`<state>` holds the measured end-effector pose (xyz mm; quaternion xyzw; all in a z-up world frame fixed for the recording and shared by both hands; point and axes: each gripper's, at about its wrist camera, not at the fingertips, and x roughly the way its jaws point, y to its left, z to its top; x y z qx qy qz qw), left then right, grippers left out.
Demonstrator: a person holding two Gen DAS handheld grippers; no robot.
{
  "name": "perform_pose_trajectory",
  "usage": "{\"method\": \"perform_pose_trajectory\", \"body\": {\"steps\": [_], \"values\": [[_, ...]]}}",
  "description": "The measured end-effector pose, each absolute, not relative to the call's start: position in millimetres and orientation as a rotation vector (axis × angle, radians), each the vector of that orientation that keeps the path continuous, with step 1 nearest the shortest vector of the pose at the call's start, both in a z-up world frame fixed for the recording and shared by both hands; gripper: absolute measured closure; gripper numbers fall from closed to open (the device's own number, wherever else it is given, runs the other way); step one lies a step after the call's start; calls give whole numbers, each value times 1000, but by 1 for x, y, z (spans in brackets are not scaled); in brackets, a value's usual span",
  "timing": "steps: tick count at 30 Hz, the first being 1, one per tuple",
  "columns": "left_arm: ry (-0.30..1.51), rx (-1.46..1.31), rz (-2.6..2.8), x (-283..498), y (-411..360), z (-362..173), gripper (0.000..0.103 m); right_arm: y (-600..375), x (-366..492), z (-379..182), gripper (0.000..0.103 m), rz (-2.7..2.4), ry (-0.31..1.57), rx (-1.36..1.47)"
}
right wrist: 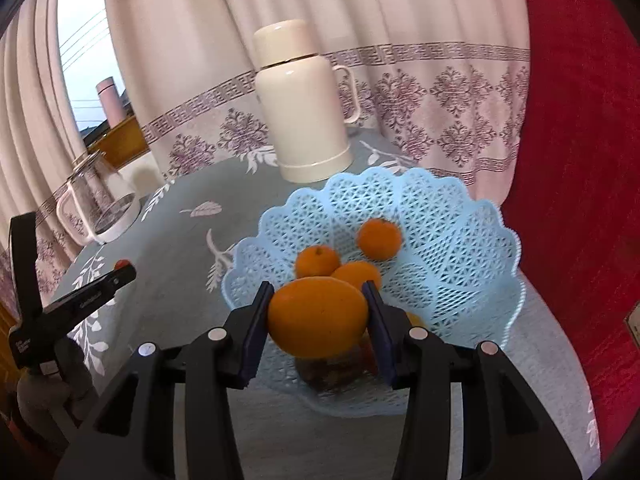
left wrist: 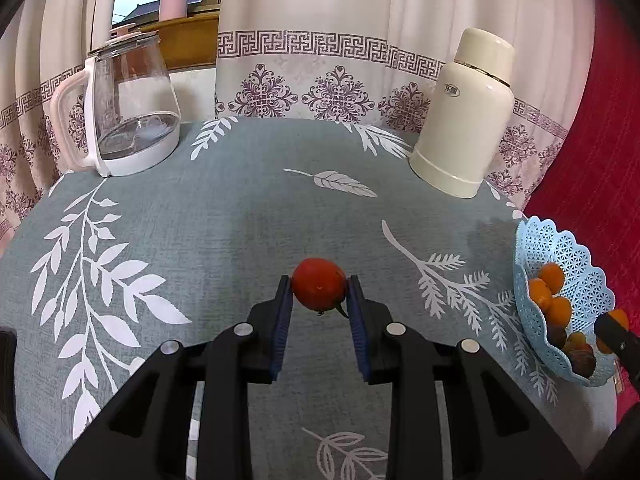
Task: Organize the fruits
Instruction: 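Lower the large orange into the basket and open the right tool, then carry the red tomato over the basket and open the left tool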
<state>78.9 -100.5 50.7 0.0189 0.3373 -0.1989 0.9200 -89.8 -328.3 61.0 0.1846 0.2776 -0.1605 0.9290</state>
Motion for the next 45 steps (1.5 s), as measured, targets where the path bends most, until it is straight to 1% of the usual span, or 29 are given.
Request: {"method": "perform_pose_trajectory", "body": {"steps": [19, 21, 23, 25, 35, 38, 41, 42, 43, 45], "values": [[635, 74, -384, 67, -104, 61, 75, -373, -114, 60, 57, -537, 565, 375], [629, 76, -382, 66, -105, 62, 75, -377, -116, 60, 52, -549, 561, 383], [623, 79, -382, 65, -106, 64, 75, -378, -117, 60, 52, -549, 556, 384], [619, 83, -383, 63, -106, 64, 75, -378, -117, 61, 47, -548, 550, 382], [610, 103, -387, 54, -114, 66, 75, -373, -124, 62, 47, -544, 527, 383], [609, 106, -392, 50, -116, 68, 75, -375, -130, 62, 40, -566, 507, 386], [608, 107, -405, 45, -121, 70, 75, -377, -135, 62, 38, -586, 494, 384], [609, 105, -411, 44, -123, 71, 75, -378, -136, 62, 36, -589, 491, 385], [612, 103, -421, 42, -125, 72, 75, -378, -138, 62, 32, -593, 487, 387], [616, 103, -436, 39, -131, 73, 75, -379, -142, 61, 31, -599, 478, 394]]}}
